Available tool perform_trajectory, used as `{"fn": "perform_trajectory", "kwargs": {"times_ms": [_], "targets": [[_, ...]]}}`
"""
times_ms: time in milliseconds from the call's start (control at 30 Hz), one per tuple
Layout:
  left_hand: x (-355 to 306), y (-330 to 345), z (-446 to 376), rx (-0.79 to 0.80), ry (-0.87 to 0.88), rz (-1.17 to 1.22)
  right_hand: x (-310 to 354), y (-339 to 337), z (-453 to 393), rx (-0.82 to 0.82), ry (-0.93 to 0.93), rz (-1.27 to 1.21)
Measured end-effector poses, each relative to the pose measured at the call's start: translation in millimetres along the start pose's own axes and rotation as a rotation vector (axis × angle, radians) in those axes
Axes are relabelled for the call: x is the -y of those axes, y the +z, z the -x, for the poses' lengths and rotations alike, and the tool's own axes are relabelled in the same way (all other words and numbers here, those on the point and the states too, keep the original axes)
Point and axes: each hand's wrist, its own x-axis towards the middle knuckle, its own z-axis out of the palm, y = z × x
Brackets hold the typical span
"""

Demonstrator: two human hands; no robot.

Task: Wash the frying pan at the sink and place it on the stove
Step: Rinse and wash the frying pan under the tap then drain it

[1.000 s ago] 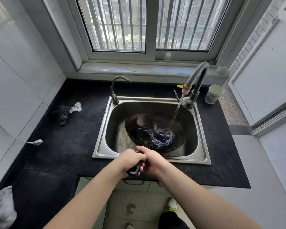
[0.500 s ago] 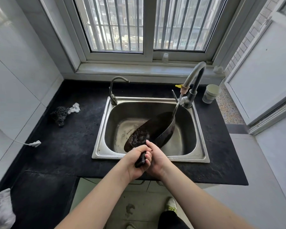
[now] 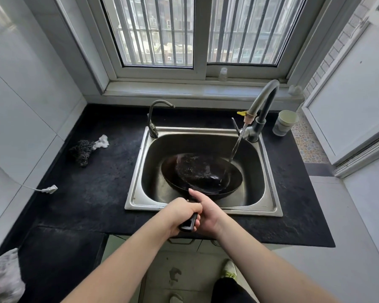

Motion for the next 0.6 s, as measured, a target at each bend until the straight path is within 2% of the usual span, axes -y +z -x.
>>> {"fn": "perform_trajectory", "kwargs": {"times_ms": [267, 467, 600], "targets": [[-2, -10, -5, -0.137, 0.056, -0.431, 1, 14, -14, 0.020, 0.072, 0.084], [-17, -19, 4, -0.167, 0.076, -0.791, 7, 30, -22, 0.039, 0.074, 0.128], [-35, -24, 12, -0.215, 0.061, -0.992, 12, 45, -25, 0.087, 0.049, 0.068]]}}
